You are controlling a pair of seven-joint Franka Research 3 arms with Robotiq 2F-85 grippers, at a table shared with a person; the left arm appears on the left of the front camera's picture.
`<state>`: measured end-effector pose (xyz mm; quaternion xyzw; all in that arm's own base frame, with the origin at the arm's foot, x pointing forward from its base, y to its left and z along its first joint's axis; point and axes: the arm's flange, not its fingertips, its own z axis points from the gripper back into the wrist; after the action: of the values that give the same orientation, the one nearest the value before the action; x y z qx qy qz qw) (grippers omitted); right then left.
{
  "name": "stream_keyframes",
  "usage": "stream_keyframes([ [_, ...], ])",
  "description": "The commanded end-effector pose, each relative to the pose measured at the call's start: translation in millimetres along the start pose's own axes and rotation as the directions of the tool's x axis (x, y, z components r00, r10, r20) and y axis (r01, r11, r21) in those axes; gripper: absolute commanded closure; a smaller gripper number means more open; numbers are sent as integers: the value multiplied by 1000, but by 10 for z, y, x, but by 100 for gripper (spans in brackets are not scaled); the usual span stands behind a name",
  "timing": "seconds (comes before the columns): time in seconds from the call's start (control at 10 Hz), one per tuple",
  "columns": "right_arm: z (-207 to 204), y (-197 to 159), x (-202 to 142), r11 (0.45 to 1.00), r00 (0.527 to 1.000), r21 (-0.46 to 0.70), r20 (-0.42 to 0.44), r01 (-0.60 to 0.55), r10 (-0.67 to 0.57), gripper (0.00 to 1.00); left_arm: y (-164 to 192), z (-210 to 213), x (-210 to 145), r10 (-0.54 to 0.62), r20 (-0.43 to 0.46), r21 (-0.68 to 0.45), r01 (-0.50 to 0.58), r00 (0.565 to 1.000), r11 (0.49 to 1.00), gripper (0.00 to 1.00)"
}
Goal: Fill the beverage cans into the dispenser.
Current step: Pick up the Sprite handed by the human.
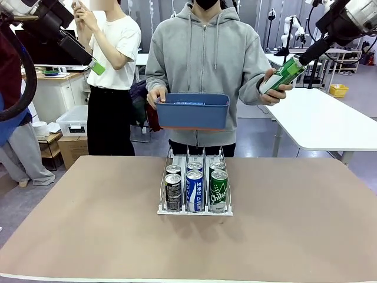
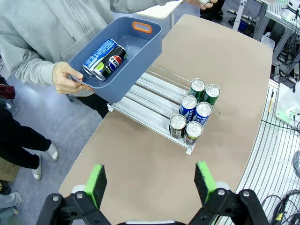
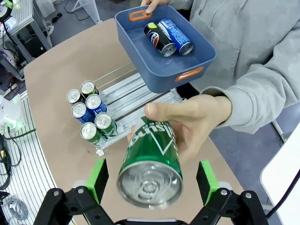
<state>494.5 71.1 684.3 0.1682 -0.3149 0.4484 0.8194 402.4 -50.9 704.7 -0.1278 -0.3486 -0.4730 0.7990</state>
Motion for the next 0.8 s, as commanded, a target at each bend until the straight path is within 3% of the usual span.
stream_keyframes([
  [0.0, -102, -33, 59, 1000, 1000, 23, 28, -15, 14, 0, 19, 1, -13, 7, -2, 5, -7, 1000, 1000, 0],
  [0.7, -181, 1, 73, 1000, 1000, 27, -5, -1, 1, 0, 19, 1, -13, 7, -2, 5, -7, 1000, 1000, 0],
])
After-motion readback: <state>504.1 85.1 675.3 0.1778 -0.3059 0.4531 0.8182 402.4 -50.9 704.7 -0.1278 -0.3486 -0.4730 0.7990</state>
